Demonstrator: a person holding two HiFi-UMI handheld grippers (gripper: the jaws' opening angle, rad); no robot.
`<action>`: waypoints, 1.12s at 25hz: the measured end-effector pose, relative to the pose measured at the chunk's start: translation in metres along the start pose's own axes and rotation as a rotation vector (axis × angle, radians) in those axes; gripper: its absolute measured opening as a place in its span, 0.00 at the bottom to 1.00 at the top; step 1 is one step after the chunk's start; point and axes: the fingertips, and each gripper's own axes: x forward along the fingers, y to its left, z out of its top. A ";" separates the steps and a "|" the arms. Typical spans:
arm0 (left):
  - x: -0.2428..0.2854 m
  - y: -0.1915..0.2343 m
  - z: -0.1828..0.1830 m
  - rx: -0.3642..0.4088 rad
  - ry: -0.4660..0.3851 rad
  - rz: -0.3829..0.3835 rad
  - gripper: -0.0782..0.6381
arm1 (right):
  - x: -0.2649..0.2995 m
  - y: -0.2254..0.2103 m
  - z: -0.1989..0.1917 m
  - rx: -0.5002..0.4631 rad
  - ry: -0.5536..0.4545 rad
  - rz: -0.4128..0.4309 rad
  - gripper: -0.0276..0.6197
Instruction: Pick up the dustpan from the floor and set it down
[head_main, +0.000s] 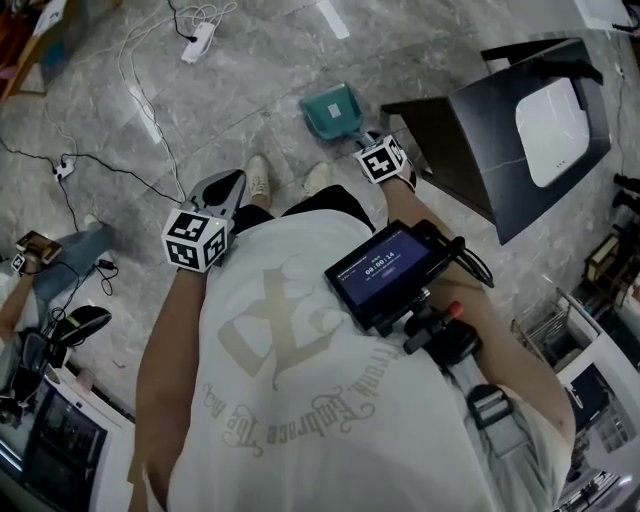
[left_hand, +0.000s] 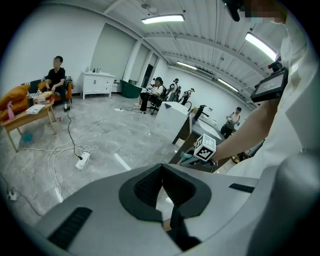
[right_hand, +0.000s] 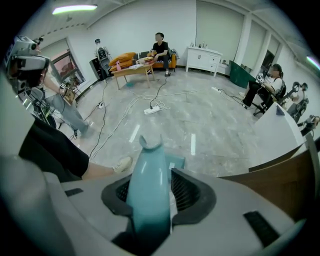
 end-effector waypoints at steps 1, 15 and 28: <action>0.002 0.001 0.002 0.006 0.001 -0.006 0.12 | -0.002 -0.001 0.000 0.014 -0.010 -0.002 0.30; 0.032 -0.008 0.035 0.089 -0.008 -0.165 0.12 | -0.066 0.002 0.006 0.197 -0.240 -0.074 0.30; 0.044 -0.038 0.052 0.239 0.008 -0.337 0.12 | -0.178 -0.001 0.025 0.356 -0.515 -0.276 0.07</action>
